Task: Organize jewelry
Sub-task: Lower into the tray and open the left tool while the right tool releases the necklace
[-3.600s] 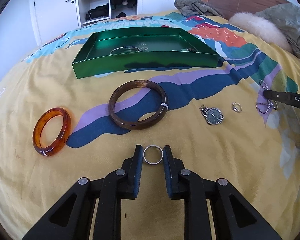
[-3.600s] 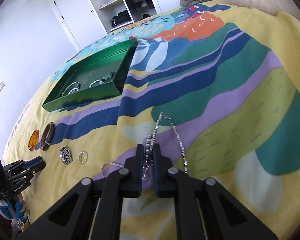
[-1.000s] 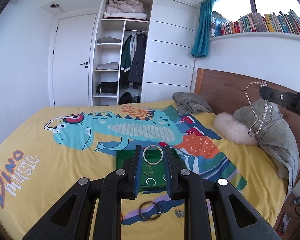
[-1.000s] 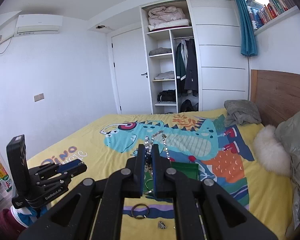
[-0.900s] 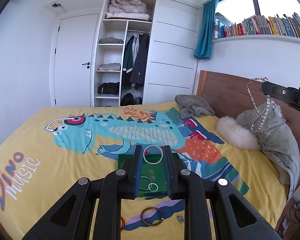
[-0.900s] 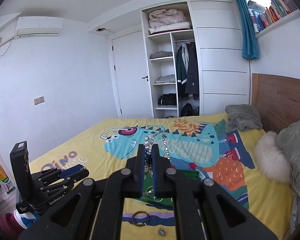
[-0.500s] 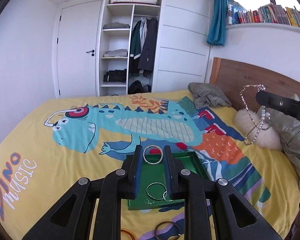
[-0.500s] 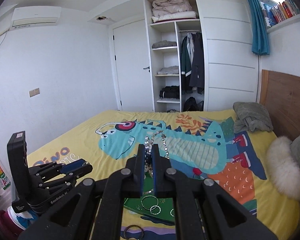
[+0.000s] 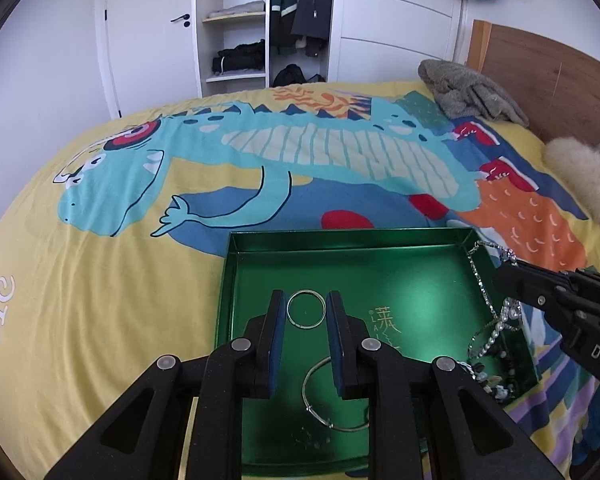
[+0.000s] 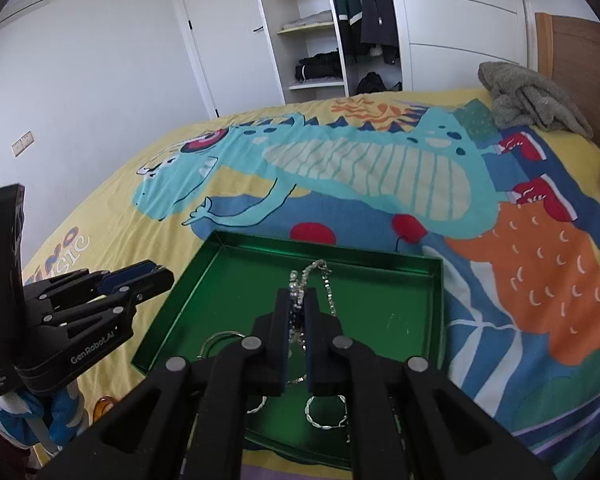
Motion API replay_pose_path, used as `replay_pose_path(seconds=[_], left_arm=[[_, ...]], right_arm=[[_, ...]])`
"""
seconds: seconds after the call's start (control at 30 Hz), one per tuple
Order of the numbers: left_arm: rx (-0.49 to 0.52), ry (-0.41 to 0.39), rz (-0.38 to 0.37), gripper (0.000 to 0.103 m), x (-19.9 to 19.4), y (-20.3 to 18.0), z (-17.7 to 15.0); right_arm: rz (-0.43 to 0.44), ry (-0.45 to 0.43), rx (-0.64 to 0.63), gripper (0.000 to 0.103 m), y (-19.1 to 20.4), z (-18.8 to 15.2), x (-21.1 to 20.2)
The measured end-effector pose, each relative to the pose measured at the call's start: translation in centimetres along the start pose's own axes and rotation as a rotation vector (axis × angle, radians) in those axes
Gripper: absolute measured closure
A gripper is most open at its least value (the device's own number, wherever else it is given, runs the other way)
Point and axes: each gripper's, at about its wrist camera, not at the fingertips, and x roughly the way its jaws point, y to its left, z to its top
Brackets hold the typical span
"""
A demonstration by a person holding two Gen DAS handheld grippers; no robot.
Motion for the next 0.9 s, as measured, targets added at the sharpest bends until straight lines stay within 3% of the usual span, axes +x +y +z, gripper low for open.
replay_pose_path(seconds=[0.13, 0.5, 0.8, 0.9], left_arm=[[0.007, 0.043, 0.048, 0.083, 3.2, -0.2, -0.2], [-0.014, 0.168, 0.139, 0.083, 8.2, 0.8, -1.7], [-0.048, 0.17, 0.141, 0.082, 8.1, 1.2, -1.7], [-0.046, 0.171, 0.134, 0.077, 8.0, 1.2, -1.7]], right_arm=[[0.023, 0.04, 0.01, 0.097, -1.7, -1.0, 3.2], [-0.143, 0.202, 0.003, 0.097, -7.0, -4.3, 7.4], [-0.166, 0.183, -0.032, 0.096, -7.3, -5.0, 6.9], [-0.175, 0.182, -0.045, 0.085, -7.0, -5.0, 6.5]])
